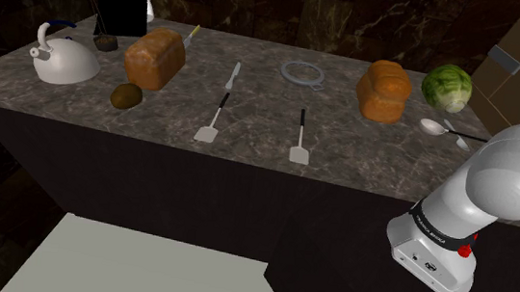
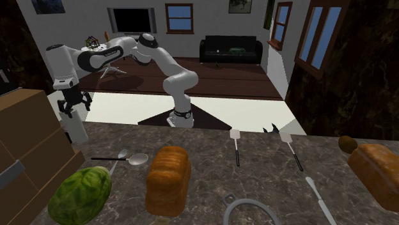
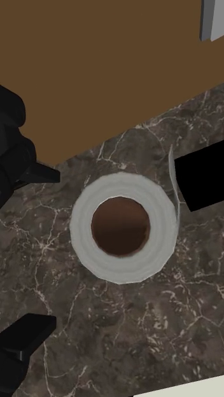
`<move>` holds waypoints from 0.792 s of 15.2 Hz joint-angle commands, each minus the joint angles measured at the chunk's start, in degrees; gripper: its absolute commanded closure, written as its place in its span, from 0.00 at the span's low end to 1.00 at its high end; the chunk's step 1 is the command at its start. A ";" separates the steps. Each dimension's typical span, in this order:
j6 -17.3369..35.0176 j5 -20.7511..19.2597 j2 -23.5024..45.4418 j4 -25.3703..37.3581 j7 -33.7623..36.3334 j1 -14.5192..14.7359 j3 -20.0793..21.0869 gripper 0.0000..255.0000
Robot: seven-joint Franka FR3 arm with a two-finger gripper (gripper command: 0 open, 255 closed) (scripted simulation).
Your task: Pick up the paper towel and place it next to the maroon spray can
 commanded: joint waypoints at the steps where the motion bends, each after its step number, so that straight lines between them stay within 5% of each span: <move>1: -1.24 0.89 0.57 1.03 -0.40 -0.08 1.05 0.00; 12: -4.77 3.24 2.22 4.36 -1.56 -0.02 3.69 0.00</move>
